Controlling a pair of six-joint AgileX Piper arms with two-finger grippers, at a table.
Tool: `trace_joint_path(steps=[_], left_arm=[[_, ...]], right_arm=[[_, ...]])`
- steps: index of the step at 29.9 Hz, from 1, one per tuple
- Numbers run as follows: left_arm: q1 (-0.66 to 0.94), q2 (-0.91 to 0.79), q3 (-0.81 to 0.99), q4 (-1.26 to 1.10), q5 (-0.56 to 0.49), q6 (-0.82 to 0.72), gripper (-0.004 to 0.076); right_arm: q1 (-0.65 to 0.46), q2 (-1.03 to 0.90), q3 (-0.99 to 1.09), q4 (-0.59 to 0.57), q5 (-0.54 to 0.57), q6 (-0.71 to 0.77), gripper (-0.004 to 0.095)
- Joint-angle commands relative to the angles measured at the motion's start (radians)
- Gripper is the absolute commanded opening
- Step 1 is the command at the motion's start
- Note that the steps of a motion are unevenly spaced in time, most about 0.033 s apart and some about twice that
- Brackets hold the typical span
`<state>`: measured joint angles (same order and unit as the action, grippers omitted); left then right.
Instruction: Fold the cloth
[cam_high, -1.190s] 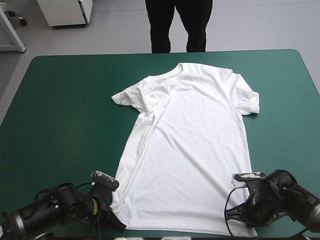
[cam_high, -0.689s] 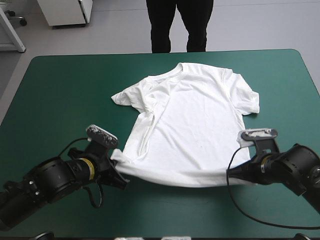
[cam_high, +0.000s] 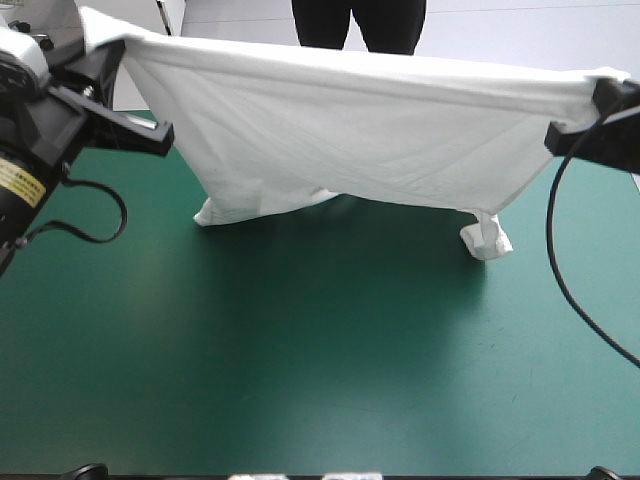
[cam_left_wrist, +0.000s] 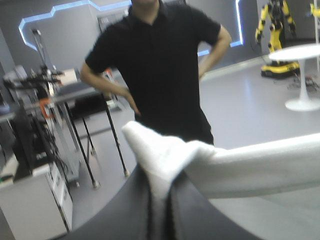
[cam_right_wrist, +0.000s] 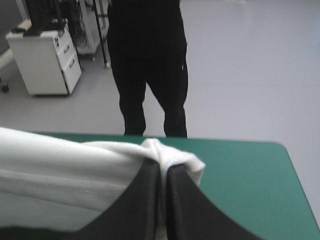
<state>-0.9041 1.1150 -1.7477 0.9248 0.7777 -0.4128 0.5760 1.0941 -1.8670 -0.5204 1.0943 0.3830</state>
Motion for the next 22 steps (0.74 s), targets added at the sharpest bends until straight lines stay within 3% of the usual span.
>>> trace_joint_path(steps=[1, 14, 18, 22], left_arm=[[-0.003, 0.053, -0.142, 0.134, -0.152, 0.002, -0.0009], [-0.003, 0.271, -0.545, 0.132, -0.362, 0.05, -0.0008], [-0.003, 0.301, -0.584, 0.135, -0.429, 0.117, -0.0008], [-0.003, 0.334, -0.612, 0.137, -0.433, 0.183, -0.0008]], right_arm=[[-0.001, 0.058, -0.159, -0.062, -0.144, -0.059, -0.0017], [-0.001, 0.337, -0.682, -0.074, -0.236, -0.199, -0.0017], [-0.001, 0.351, -0.731, -0.074, -0.284, -0.199, -0.0017], [-0.001, 0.351, -0.731, -0.074, -0.303, -0.199, -0.0017]])
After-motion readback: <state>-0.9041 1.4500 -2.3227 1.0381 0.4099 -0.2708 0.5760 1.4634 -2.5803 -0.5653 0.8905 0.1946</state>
